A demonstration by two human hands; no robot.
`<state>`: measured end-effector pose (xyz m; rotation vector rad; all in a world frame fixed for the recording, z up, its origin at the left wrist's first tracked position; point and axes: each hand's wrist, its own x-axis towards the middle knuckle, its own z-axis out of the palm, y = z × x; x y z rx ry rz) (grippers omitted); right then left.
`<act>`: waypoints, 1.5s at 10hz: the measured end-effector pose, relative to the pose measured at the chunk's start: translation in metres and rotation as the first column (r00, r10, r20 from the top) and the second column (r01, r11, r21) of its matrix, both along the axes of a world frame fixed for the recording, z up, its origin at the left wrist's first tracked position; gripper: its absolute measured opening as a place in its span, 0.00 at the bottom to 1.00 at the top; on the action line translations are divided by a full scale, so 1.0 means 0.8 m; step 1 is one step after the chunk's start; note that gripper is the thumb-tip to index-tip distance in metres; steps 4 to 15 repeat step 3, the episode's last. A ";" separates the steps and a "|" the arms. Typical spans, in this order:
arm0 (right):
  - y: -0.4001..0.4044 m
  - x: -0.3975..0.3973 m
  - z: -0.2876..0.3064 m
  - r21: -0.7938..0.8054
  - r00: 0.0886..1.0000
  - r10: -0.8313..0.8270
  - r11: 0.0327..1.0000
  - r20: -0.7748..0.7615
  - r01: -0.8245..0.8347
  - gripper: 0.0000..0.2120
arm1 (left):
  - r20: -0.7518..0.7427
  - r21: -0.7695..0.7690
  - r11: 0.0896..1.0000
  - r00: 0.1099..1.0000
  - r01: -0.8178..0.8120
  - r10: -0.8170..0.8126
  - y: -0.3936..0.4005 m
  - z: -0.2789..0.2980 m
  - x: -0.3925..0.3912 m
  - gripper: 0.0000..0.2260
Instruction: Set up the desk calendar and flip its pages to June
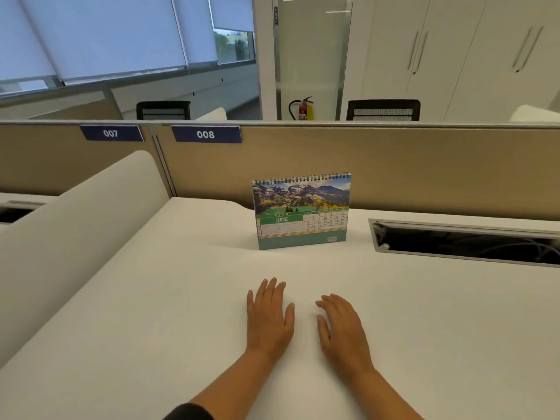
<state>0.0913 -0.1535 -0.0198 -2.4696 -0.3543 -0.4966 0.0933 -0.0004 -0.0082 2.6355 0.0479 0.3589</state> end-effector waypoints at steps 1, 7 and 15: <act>0.001 -0.005 0.009 -0.006 1.000 0.029 1.000 0.002 -0.029 0.11 | 0.016 0.021 0.997 0.997 0.077 -0.077 -0.024 0.030 -0.007 0.21; -0.008 -0.031 0.024 0.167 0.996 0.043 0.985 -0.073 -0.031 0.11 | 0.053 0.163 0.974 0.985 0.155 -0.165 -0.055 0.109 -0.010 0.24; -0.008 -0.031 0.024 0.167 0.996 0.043 0.985 -0.073 -0.031 0.11 | 0.053 0.163 0.974 0.985 0.155 -0.165 -0.055 0.109 -0.010 0.24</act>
